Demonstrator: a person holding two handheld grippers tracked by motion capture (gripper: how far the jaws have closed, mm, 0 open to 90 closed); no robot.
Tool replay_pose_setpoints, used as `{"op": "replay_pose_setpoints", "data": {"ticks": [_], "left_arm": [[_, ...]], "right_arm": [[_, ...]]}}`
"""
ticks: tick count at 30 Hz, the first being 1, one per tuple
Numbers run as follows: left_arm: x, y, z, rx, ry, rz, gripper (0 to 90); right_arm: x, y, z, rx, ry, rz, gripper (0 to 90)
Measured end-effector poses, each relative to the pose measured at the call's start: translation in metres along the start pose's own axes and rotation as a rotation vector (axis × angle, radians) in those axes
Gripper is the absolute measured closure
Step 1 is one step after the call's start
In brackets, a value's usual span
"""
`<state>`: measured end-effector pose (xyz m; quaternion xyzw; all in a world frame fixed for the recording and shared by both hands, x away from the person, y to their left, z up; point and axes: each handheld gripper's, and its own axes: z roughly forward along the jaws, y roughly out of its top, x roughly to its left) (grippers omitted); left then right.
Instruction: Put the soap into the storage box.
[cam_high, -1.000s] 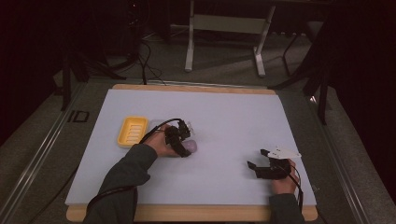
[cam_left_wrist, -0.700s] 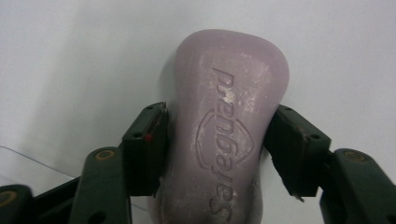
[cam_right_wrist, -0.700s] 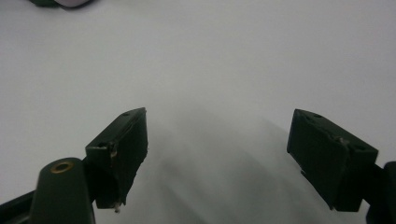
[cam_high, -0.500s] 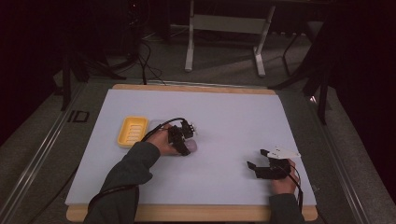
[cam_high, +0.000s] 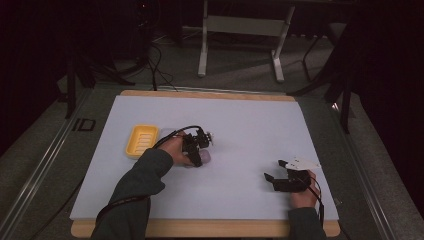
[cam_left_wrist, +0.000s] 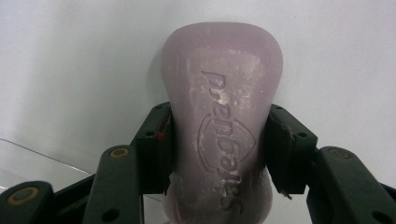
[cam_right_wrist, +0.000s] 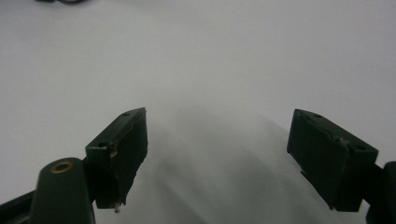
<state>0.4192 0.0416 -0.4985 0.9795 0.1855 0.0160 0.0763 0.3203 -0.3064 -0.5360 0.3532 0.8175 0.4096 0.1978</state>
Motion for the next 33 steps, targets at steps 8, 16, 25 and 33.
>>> {"op": "replay_pose_setpoints", "data": {"ticks": [8,16,25,33], "left_arm": [[0.0,0.005,0.001,0.031,-0.003,0.001,47.7],[0.001,0.009,0.001,0.069,-0.006,0.011,49.3],[0.001,0.014,0.001,0.1,-0.007,0.018,49.6],[0.001,0.016,0.001,0.115,-0.015,0.027,49.9]], "right_arm": [[0.0,0.0,0.0,0.0,0.001,-0.001,19.8],[0.0,0.0,0.0,0.004,0.0,-0.002,19.8],[0.001,0.0,0.001,0.005,0.001,-0.006,19.8],[0.001,0.0,0.001,0.005,0.002,-0.006,19.8]]}}
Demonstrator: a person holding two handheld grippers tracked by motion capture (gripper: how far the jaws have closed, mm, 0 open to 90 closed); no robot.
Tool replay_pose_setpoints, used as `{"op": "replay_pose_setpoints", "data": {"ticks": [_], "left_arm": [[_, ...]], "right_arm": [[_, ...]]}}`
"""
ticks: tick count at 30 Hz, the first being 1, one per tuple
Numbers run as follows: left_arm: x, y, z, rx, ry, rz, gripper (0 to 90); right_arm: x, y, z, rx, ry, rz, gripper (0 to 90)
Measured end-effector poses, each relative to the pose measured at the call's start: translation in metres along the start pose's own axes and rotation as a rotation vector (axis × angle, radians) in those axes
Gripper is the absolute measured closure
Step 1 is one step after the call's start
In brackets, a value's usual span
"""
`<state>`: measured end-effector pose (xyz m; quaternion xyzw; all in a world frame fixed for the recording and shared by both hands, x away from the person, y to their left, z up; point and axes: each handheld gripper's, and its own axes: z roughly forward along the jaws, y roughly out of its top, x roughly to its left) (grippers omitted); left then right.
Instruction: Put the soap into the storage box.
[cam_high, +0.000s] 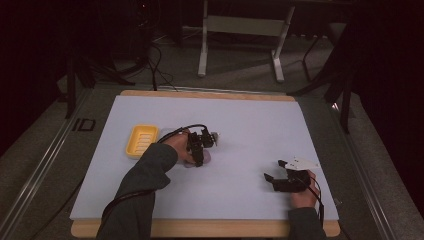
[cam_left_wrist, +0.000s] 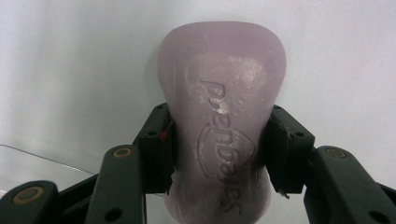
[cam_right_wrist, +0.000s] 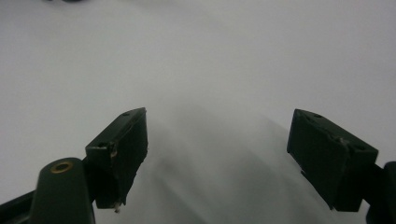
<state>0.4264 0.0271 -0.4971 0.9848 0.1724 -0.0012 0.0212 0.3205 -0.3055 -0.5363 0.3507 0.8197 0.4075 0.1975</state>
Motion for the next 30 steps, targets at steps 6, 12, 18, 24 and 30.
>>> {"op": "replay_pose_setpoints", "data": {"ticks": [6,12,18,24,30], "left_arm": [[0.0,0.0,-0.001,0.0,0.014,0.006,50.0],[0.0,0.0,-0.003,-0.008,0.013,0.005,50.0],[0.001,-0.001,-0.013,-0.019,0.025,0.007,50.0],[0.001,0.0,-0.02,-0.018,0.034,0.008,50.0],[0.003,-0.005,-0.027,-0.028,0.043,-0.002,50.0]], "right_arm": [[0.0,0.0,0.0,0.001,0.001,-0.001,19.8],[0.0,0.0,0.001,0.006,-0.001,-0.008,19.8],[0.0,0.0,0.001,0.007,-0.002,-0.009,19.8],[0.0,0.0,0.001,0.006,-0.001,-0.008,19.8],[0.0,0.0,0.001,0.007,-0.001,-0.009,19.8]]}}
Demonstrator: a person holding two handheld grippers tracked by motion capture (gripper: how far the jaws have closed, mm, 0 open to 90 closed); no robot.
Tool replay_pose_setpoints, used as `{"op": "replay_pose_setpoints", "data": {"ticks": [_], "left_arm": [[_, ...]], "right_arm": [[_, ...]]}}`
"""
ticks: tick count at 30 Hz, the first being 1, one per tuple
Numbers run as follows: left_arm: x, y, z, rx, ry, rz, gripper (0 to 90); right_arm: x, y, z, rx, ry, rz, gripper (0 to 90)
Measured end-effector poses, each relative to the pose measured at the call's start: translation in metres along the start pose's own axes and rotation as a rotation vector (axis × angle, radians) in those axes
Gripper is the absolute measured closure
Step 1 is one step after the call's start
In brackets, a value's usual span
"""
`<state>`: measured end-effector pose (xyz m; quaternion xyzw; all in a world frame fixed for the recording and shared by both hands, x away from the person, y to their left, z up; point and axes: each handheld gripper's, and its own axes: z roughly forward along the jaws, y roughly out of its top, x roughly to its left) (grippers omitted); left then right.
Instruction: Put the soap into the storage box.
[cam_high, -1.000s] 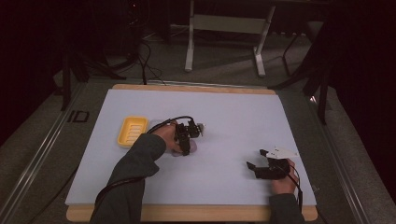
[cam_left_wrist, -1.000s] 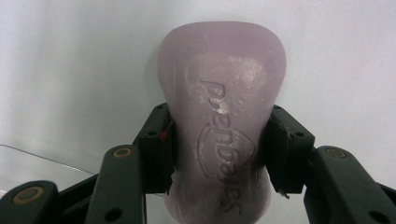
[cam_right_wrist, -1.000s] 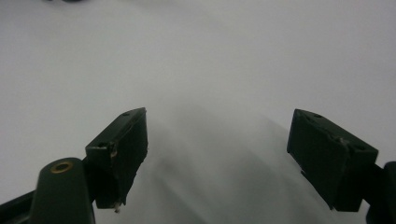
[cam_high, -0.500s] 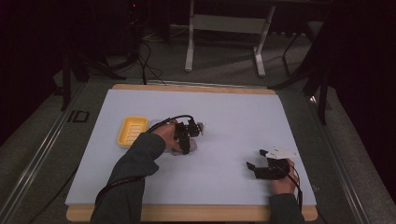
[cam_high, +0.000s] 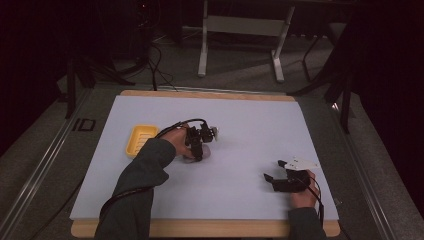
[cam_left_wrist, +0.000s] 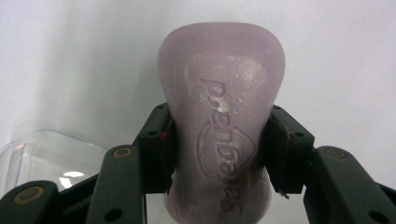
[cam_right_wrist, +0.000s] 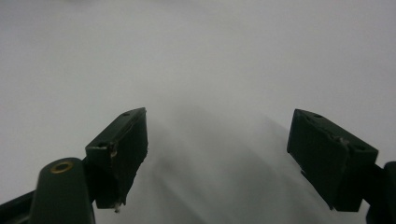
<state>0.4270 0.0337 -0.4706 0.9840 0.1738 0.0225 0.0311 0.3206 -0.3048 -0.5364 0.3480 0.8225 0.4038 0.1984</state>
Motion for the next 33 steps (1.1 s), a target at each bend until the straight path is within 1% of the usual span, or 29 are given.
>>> {"op": "replay_pose_setpoints", "data": {"ticks": [2,3,5,6,10,11,14,15,22,28,31,32,33], "left_arm": [[0.001,-0.001,-0.002,0.0,0.007,-0.002,50.0],[0.003,-0.004,-0.003,-0.006,0.011,-0.018,50.0],[0.005,-0.007,-0.004,-0.007,0.011,-0.033,50.0],[0.005,-0.007,-0.004,-0.007,0.011,-0.033,50.0],[0.008,-0.012,-0.006,0.01,0.023,-0.048,50.0],[0.009,-0.013,-0.007,0.011,0.023,-0.06,50.0],[0.011,-0.015,-0.008,0.009,0.026,-0.074,50.0],[0.012,-0.016,-0.009,0.01,0.028,-0.073,50.0],[0.017,-0.024,-0.013,0.012,0.029,-0.112,50.0],[0.023,-0.034,-0.016,0.007,0.027,-0.166,50.0],[0.025,-0.038,-0.019,0.002,0.034,-0.182,50.0],[0.025,-0.039,-0.02,-0.005,0.045,-0.177,50.0],[0.025,-0.04,-0.021,-0.015,0.04,-0.191,50.0]], "right_arm": [[0.0,0.0,0.0,0.0,0.0,0.0,19.8],[0.0,0.0,0.0,0.001,-0.001,-0.001,19.8],[0.0,0.0,0.0,0.0,-0.003,0.001,19.8],[0.0,0.0,0.0,-0.001,-0.002,0.002,19.8],[0.0,0.0,0.0,-0.003,-0.002,0.003,19.8],[0.0,0.0,0.0,-0.003,-0.003,0.003,19.8],[0.0,0.0,0.0,-0.004,-0.002,0.003,19.8],[0.0,0.0,0.0,-0.005,-0.003,0.004,19.8],[0.0,0.0,0.0,-0.005,-0.003,0.003,19.8],[0.0,0.0,-0.001,-0.005,-0.003,0.003,19.8],[0.0,0.0,0.0,-0.005,-0.003,0.002,19.8],[0.0,0.0,0.0,-0.005,-0.003,0.002,19.8],[0.0,0.0,0.0,-0.005,-0.003,0.002,19.8]]}}
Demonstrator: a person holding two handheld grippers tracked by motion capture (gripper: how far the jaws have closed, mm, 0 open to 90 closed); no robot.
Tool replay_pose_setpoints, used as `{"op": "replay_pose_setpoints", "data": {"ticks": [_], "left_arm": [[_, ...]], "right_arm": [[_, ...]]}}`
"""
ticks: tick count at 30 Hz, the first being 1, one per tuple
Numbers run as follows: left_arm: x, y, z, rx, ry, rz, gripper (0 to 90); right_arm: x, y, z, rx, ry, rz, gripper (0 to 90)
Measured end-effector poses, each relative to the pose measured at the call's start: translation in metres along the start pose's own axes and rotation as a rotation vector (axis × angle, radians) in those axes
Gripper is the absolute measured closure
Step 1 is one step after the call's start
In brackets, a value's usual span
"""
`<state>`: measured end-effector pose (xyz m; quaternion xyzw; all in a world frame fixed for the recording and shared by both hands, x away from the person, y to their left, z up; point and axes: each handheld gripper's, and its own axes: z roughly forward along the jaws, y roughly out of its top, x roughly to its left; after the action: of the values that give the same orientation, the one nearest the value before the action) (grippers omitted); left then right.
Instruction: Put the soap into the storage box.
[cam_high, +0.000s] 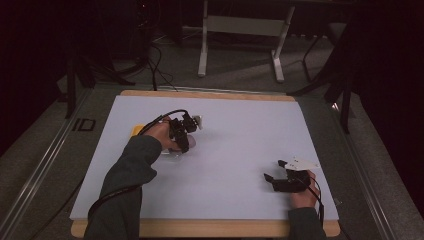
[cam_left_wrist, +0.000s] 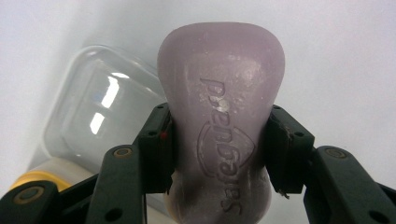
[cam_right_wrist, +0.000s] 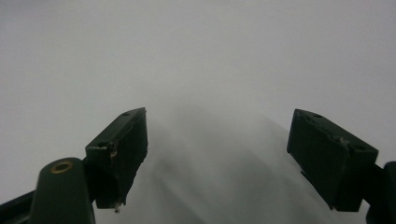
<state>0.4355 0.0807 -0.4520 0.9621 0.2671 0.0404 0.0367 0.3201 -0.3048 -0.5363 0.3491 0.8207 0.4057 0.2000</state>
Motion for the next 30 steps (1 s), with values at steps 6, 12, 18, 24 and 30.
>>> {"op": "replay_pose_setpoints", "data": {"ticks": [6,12,18,24,30], "left_arm": [[0.005,-0.004,-0.006,0.001,0.012,-0.026,50.0],[0.01,-0.01,-0.01,0.005,0.019,-0.063,50.0],[0.015,-0.016,-0.012,-0.012,0.023,-0.089,50.0],[0.023,-0.023,-0.01,-0.011,0.031,-0.136,50.0],[0.028,-0.029,-0.008,0.002,0.04,-0.171,50.0]], "right_arm": [[0.0,0.0,0.0,0.002,-0.001,-0.001,19.8],[0.0,0.0,0.0,0.001,0.0,-0.001,19.8],[0.0,0.0,0.0,0.002,-0.001,-0.002,19.8],[0.001,0.0,0.0,0.002,-0.001,-0.004,19.8],[0.001,0.0,0.0,0.003,-0.002,-0.005,19.8]]}}
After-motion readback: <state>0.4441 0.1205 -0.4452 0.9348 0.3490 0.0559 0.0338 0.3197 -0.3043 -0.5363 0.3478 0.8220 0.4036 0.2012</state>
